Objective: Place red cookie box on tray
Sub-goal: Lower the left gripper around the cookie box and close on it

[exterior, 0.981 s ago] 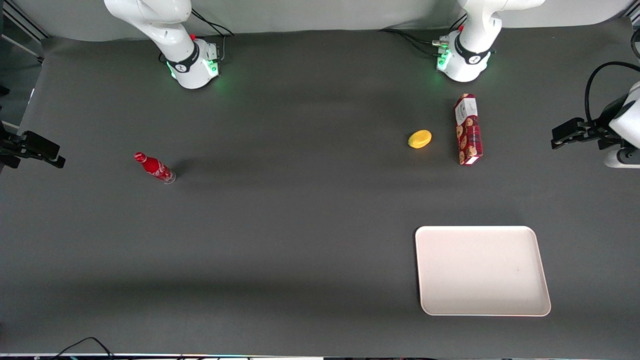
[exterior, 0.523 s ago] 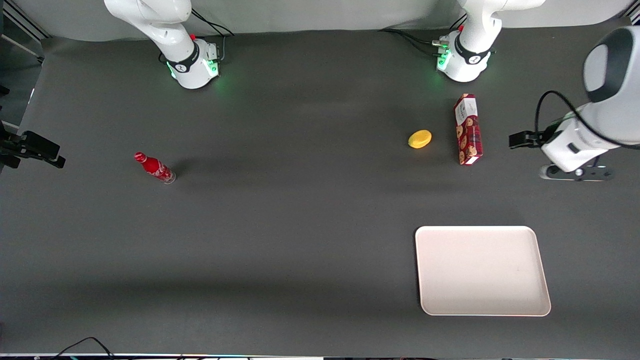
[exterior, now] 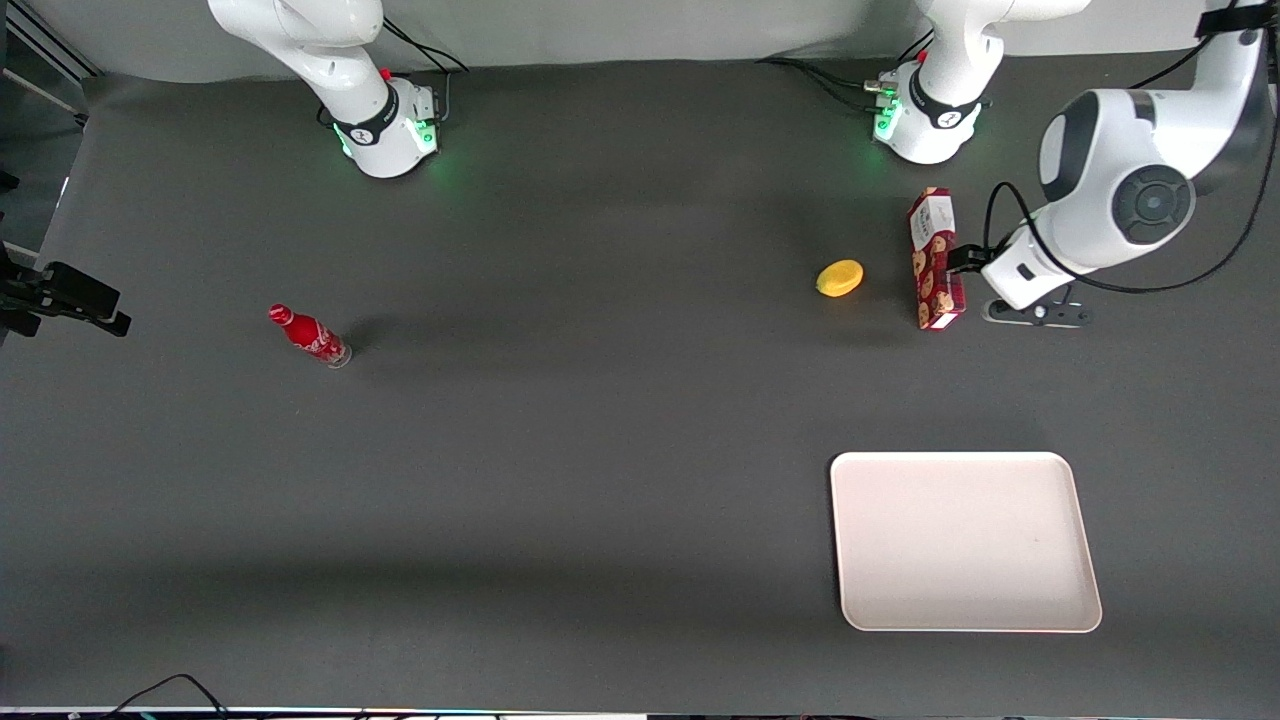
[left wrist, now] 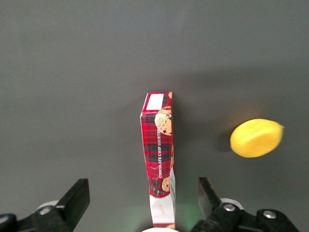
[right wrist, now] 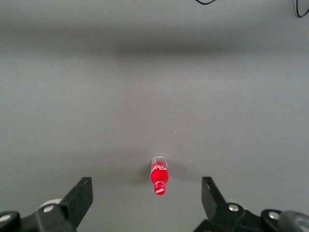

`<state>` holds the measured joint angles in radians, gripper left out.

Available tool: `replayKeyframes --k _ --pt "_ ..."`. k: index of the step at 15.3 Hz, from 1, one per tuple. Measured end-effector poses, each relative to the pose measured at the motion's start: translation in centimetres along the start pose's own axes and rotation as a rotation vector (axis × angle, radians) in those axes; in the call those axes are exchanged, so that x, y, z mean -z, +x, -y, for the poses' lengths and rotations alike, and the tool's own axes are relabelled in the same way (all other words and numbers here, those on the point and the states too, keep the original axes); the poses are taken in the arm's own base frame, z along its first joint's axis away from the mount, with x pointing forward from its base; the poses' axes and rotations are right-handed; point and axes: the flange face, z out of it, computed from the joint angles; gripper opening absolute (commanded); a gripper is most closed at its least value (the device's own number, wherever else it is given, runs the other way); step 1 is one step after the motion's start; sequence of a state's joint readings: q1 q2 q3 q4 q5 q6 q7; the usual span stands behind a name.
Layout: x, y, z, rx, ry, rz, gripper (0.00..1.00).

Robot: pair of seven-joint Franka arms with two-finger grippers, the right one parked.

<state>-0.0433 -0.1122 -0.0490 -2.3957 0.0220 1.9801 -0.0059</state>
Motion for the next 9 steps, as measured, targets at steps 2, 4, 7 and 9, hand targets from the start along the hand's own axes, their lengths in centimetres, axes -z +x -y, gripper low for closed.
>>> replayKeyframes --k 2,4,7,9 --pt "-4.1 -1.1 -0.1 -0.002 -0.001 -0.01 1.0" --pt "-7.8 -2.4 -0.2 -0.005 -0.002 -0.023 1.0" --pt "-12.3 -4.4 -0.5 -0.011 -0.003 -0.067 1.0" --pt "-13.9 -5.0 -0.6 -0.014 -0.005 -0.081 1.0"
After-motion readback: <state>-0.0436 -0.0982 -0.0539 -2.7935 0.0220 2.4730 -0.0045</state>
